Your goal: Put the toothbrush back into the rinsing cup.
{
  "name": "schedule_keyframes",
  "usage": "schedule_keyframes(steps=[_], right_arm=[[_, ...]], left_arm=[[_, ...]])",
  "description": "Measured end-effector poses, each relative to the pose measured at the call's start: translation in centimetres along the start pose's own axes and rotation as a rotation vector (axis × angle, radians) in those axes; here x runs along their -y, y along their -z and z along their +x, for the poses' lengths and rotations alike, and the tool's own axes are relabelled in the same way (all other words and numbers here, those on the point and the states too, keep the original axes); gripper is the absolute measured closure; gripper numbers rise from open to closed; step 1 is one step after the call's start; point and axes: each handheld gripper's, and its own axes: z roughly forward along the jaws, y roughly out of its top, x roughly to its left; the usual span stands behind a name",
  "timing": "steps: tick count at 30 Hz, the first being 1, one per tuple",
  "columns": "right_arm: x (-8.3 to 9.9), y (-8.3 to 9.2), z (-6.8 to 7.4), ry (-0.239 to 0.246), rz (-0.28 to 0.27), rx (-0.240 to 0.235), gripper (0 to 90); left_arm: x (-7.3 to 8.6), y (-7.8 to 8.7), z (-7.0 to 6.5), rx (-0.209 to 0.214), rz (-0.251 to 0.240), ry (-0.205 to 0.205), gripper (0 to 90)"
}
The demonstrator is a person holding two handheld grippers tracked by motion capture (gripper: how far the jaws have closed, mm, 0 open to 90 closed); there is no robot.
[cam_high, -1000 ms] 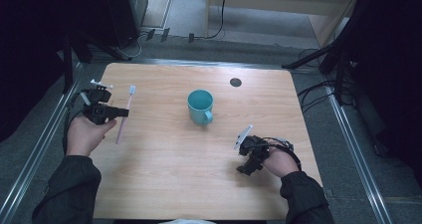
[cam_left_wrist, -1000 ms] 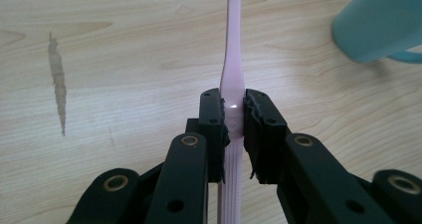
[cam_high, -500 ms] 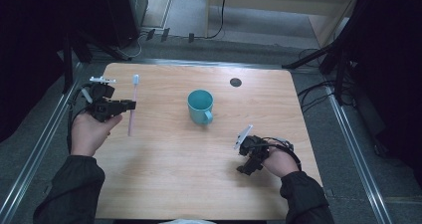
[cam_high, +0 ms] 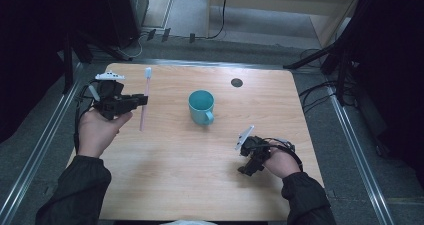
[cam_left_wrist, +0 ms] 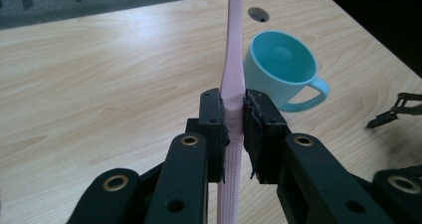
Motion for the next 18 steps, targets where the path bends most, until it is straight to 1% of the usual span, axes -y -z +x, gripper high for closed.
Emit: schedule_keyframes(steps=[2, 3, 4, 5, 8, 10, 12, 15, 16, 18], right_arm=[[0.0, 0.0, 0.0, -0.003, -0.002, 0.0, 18.4], [0.0, 0.1, 0.0, -0.007, -0.004, -0.001, 18.4], [0.0, 0.1, 0.0, -0.007, -0.004, -0.001, 18.4], [0.0, 0.1, 0.0, -0.008, -0.005, -0.001, 18.4], [0.0, 0.1, 0.0, -0.008, -0.012, 0.001, 18.4], [0.0, 0.1, 0.0, -0.008, -0.015, 0.002, 18.4], [0.1, 0.3, -0.1, -0.016, -0.03, -0.004, 18.3], [0.1, 0.5, -0.2, -0.029, -0.055, 0.0, 18.1], [0.1, 0.5, -0.2, -0.029, -0.055, 0.0, 18.1], [0.2, 0.5, -0.2, -0.031, -0.064, 0.003, 18.1]], left_arm=[[-0.1, 0.1, -0.2, 0.001, -0.005, -0.006, 78.6], [-0.5, 0.2, -0.7, 0.011, -0.024, -0.013, 78.6], [-0.5, 0.2, -0.7, 0.011, -0.024, -0.013, 78.6], [-0.7, 0.4, -1.0, 0.013, -0.035, -0.026, 78.6], [-1.3, 0.4, -1.6, 0.027, -0.053, -0.038, 78.6], [-1.4, 0.3, -1.7, 0.031, -0.053, -0.041, 78.6], [-1.8, -0.1, -2.0, 0.051, -0.048, -0.054, 78.6], [-2.0, -0.4, -2.3, 0.06, -0.044, -0.067, 78.6], [-2.0, -0.4, -2.3, 0.06, -0.044, -0.067, 78.6], [-2.4, -1.0, -2.5, 0.071, -0.052, -0.072, 78.6]])
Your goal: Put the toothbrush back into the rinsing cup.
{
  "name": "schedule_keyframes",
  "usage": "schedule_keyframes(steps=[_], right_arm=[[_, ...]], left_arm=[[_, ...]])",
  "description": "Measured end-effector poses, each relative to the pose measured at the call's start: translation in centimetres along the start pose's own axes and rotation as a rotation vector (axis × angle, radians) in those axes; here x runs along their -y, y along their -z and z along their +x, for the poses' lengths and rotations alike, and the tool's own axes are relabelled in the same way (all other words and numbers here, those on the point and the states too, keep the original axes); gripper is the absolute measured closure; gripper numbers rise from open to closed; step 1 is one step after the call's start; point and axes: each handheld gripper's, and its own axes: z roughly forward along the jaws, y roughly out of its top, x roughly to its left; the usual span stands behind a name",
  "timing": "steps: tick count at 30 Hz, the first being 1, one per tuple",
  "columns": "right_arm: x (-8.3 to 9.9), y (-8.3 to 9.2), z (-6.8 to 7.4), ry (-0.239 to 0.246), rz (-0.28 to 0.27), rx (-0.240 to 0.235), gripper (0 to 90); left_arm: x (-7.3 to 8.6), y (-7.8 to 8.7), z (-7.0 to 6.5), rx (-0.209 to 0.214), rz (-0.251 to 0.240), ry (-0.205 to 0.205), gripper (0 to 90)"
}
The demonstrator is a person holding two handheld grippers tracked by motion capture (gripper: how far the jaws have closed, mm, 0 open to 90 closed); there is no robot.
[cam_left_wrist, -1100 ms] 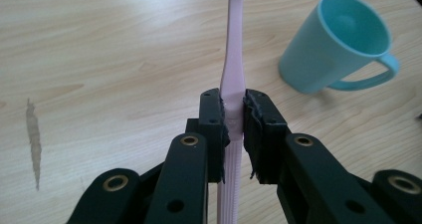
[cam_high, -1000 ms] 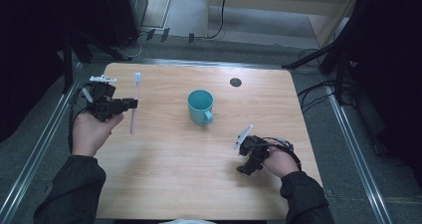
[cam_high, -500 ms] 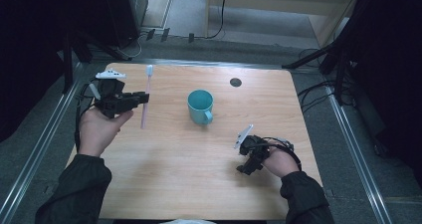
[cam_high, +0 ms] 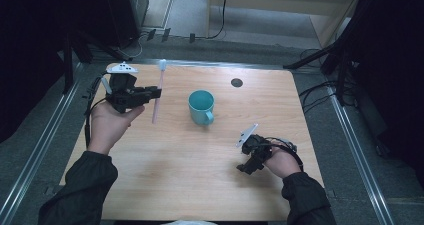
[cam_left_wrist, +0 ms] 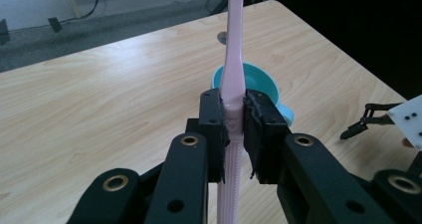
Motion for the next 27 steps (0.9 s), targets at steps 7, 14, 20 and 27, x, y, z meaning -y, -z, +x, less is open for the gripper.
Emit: schedule_keyframes(steps=[7, 14, 20, 27], right_arm=[[0.1, -0.1, 0.0, 0.003, 0.001, 0.002, 18.1], [0.1, 0.0, 0.0, 0.001, 0.004, 0.001, 18.1], [0.1, 0.0, 0.0, 0.0, 0.008, 0.001, 18.1], [0.1, 0.0, 0.0, -0.001, 0.008, 0.0, 18.1]], left_arm=[[-1.0, -1.4, -0.4, 0.013, -0.025, -0.02, 78.6], [-2.1, -2.5, -1.3, 0.014, -0.066, -0.056, 78.6], [-3.0, -3.7, -2.1, 0.031, -0.115, -0.076, 78.6], [-3.7, -5.0, -2.7, 0.04, -0.137, -0.086, 78.6]])
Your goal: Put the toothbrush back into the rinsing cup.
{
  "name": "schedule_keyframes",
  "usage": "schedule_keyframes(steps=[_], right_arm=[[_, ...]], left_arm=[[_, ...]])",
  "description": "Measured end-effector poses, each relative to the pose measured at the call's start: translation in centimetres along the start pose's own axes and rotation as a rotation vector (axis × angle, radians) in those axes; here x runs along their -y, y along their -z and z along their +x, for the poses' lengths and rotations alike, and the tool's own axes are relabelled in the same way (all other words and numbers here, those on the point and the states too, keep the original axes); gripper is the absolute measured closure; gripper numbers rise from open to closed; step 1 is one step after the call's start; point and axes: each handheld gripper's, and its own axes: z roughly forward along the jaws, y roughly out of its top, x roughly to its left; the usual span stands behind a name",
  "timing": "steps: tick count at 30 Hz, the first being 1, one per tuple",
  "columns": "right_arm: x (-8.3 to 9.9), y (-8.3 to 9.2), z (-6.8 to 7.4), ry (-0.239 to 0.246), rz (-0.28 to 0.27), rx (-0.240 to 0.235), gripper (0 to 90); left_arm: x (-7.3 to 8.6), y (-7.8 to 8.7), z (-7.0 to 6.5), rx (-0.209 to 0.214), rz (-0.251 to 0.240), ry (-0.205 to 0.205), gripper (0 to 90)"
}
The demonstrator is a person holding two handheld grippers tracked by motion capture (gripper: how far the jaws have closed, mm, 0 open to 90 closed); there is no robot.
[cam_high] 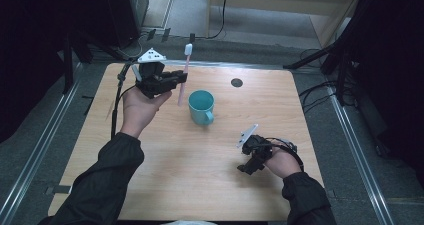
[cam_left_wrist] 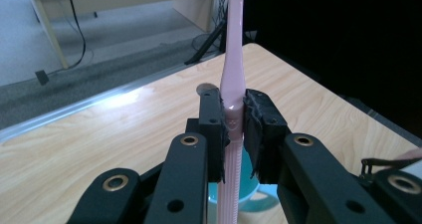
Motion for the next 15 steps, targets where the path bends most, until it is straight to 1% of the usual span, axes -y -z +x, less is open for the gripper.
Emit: schedule_keyframes(steps=[5, 9, 13, 15], right_arm=[[0.0, 0.0, 0.1, 0.002, 0.002, -0.002, 18.1], [0.0, 0.0, 0.1, 0.004, 0.002, 0.0, 18.1], [0.0, 0.0, 0.1, 0.006, -0.001, -0.001, 18.2], [0.0, 0.1, 0.1, 0.005, -0.001, 0.0, 18.1]], left_arm=[[-0.3, -0.7, -0.1, 0.005, -0.002, 0.003, 78.6], [-0.5, -1.6, -0.2, 0.006, -0.007, 0.006, 78.6], [-0.6, -2.6, -0.2, 0.01, 0.0, 0.005, 78.6], [-0.6, -2.9, -0.3, 0.011, -0.006, 0.008, 78.6]])
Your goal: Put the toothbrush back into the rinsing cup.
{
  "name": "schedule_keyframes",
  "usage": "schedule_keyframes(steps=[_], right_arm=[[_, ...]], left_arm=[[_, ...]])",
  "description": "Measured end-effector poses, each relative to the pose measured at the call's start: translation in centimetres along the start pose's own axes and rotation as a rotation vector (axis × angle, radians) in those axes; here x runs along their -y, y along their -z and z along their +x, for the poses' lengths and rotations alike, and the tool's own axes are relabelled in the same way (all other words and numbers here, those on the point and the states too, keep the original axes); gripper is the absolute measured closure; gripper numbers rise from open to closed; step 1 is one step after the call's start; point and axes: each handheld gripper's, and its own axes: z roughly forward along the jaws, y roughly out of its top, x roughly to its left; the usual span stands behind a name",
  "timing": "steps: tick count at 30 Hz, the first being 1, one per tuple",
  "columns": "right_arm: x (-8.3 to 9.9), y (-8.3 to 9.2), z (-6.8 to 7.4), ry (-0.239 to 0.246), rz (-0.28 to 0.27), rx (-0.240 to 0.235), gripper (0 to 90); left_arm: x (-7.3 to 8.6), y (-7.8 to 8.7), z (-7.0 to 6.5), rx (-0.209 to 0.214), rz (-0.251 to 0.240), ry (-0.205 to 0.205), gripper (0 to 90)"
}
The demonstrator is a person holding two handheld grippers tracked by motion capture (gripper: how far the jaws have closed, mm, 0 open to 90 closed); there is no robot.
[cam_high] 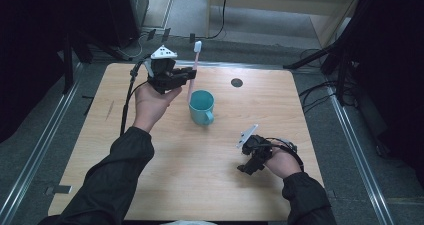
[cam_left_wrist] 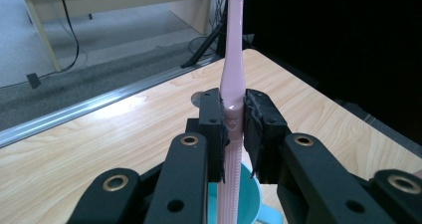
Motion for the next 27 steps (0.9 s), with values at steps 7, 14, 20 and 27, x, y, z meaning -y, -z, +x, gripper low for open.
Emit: schedule_keyframes(steps=[7, 14, 20, 27], right_arm=[[0.0, 0.0, 0.0, 0.003, 0.001, 0.001, 18.2], [0.0, 0.0, 0.0, 0.004, 0.001, 0.001, 18.1], [0.0, 0.0, 0.0, 0.011, 0.005, 0.001, 18.1], [0.0, -0.1, 0.1, 0.013, 0.005, 0.001, 18.1]], left_arm=[[-0.1, -1.1, -0.1, -0.004, 0.006, -0.01, 78.6], [0.2, -2.5, -0.1, -0.016, 0.01, -0.004, 78.6], [0.7, -3.7, -0.3, -0.027, 0.023, -0.012, 78.6], [1.5, -4.6, -0.2, -0.037, 0.033, -0.007, 78.6]])
